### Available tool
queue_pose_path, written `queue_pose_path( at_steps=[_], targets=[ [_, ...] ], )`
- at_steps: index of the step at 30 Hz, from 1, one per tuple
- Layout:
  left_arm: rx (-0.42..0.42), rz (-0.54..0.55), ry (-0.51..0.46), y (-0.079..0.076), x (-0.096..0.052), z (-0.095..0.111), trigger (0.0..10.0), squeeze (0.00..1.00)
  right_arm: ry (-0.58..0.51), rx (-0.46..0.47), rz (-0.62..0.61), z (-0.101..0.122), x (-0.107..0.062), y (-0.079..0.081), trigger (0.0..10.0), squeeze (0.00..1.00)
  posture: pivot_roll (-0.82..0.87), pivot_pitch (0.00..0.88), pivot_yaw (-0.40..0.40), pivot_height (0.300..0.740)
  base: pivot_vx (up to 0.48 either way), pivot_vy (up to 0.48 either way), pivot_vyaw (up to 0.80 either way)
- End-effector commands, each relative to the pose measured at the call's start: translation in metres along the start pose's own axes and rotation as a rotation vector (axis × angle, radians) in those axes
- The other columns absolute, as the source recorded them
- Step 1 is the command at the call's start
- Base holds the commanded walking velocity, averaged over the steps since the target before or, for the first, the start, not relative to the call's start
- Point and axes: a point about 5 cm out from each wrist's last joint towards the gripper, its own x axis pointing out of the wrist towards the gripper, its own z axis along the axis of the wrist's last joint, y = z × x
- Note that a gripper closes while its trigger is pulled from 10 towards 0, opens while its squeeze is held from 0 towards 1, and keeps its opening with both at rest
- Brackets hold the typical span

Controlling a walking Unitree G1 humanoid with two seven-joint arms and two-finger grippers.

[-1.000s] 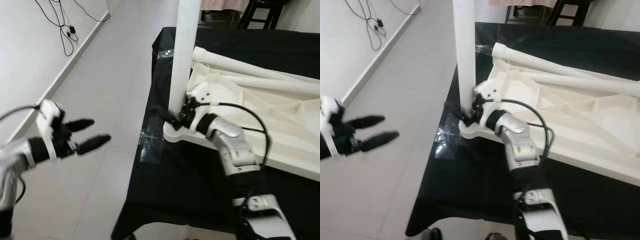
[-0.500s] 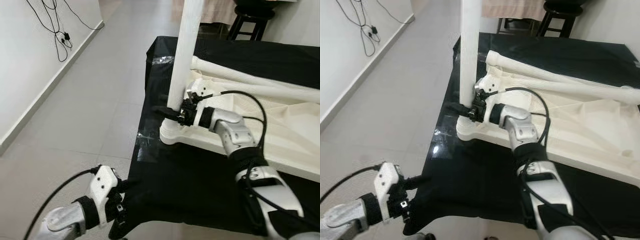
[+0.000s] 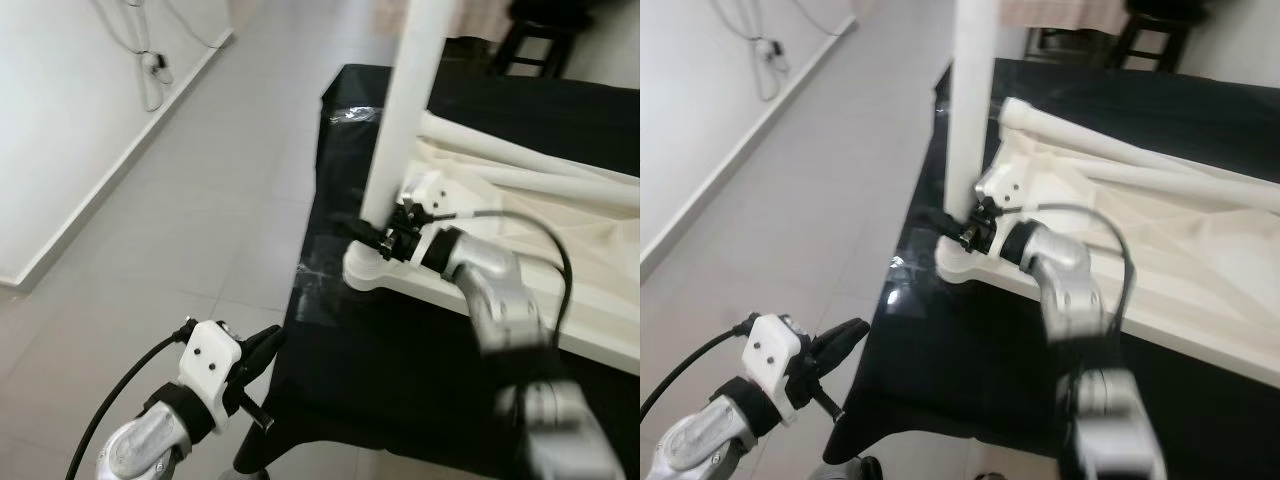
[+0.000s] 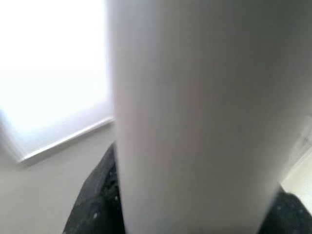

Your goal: Building children table

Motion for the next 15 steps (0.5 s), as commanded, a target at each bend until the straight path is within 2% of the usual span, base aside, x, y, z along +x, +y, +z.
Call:
queue_pose_path(
  at_steps=[1,2,3,4,5,7,8,9,10,11,12,13,14,15],
  targets=[
    [-0.005,-0.007,-0.004,-0.004,-0.001,0.0,0.0,0.0,0.307,0.051,-0.158,-0.051,-0.04,0.006,0.0,0.0,0.05,0.2,-0.028,0.74,0.0,0.0,0.0],
    [-0.005,-0.007,-0.004,-0.004,-0.001,0.0,0.0,0.0,0.307,0.051,-0.158,-0.051,-0.04,0.006,0.0,0.0,0.05,0.2,-0.028,0.74,0.0,0.0,0.0],
    [-0.009,-0.006,-0.006,-0.005,0.0,-0.001,0.0,0.0,0.299,0.062,-0.114,-0.047,-0.048,0.021,0.0,0.0,0.04,0.195,-0.025,0.74,0.0,0.0,0.0],
    [-0.021,-0.009,-0.007,-0.004,0.001,-0.003,0.0,0.0,0.285,0.045,-0.071,-0.045,-0.045,0.022,0.0,0.0,0.06,0.182,-0.03,0.74,0.0,0.0,0.0],
    [-0.033,-0.014,-0.009,-0.003,0.004,-0.004,0.0,0.0,0.271,0.008,-0.073,-0.044,-0.038,0.014,0.0,0.0,0.07,0.174,-0.039,0.74,0.0,0.0,0.0],
    [-0.033,-0.014,-0.009,-0.003,0.004,-0.004,0.0,0.0,0.271,0.008,-0.073,-0.044,-0.038,0.014,0.0,0.0,0.07,0.174,-0.039,0.74,0.0,0.0,0.0],
    [-0.041,-0.017,-0.008,-0.003,0.005,-0.005,0.0,0.0,0.262,0.006,-0.078,-0.042,-0.031,0.006,0.0,0.0,0.07,0.174,-0.039,0.74,0.0,0.0,0.0],
    [-0.041,-0.017,-0.008,-0.003,0.005,-0.005,0.0,0.0,0.262,0.006,-0.078,-0.042,-0.031,0.006,0.0,0.0,0.07,0.174,-0.039,0.74,0.0,0.0,0.0],
    [-0.039,-0.011,-0.004,-0.002,0.006,-0.006,2.0,0.0,0.245,-0.004,-0.06,-0.04,-0.023,0.003,4.2,0.0,0.07,0.168,-0.037,0.74,0.0,0.0,0.0],
    [-0.038,0.001,0.0,-0.001,0.007,-0.007,10.0,0.0,0.209,0.002,-0.014,-0.035,-0.014,0.003,10.0,0.0,0.07,0.162,-0.033,0.74,0.0,0.0,0.0],
    [-0.04,0.01,0.002,-0.001,0.008,-0.008,10.0,0.0,0.151,0.028,0.1,-0.029,-0.004,0.007,10.0,0.93,0.08,0.161,-0.033,0.74,0.0,0.0,0.0],
    [-0.04,0.01,0.002,-0.001,0.008,-0.008,10.0,0.0,0.151,0.028,0.1,-0.029,-0.004,0.007,10.0,0.93,0.08,0.161,-0.033,0.74,0.0,0.0,0.0],
    [-0.042,0.014,0.003,-0.001,0.009,-0.009,10.0,0.0,0.113,0.045,0.176,-0.025,0.002,0.009,10.0,0.93,0.08,0.161,-0.033,0.74,0.0,0.0,0.0],
    [-0.044,0.017,0.002,-0.001,0.01,-0.009,10.0,0.0,0.108,0.058,0.188,-0.019,0.001,0.014,10.0,0.93,0.08,0.161,-0.033,0.74,0.0,0.0,0.0]
  ],
)
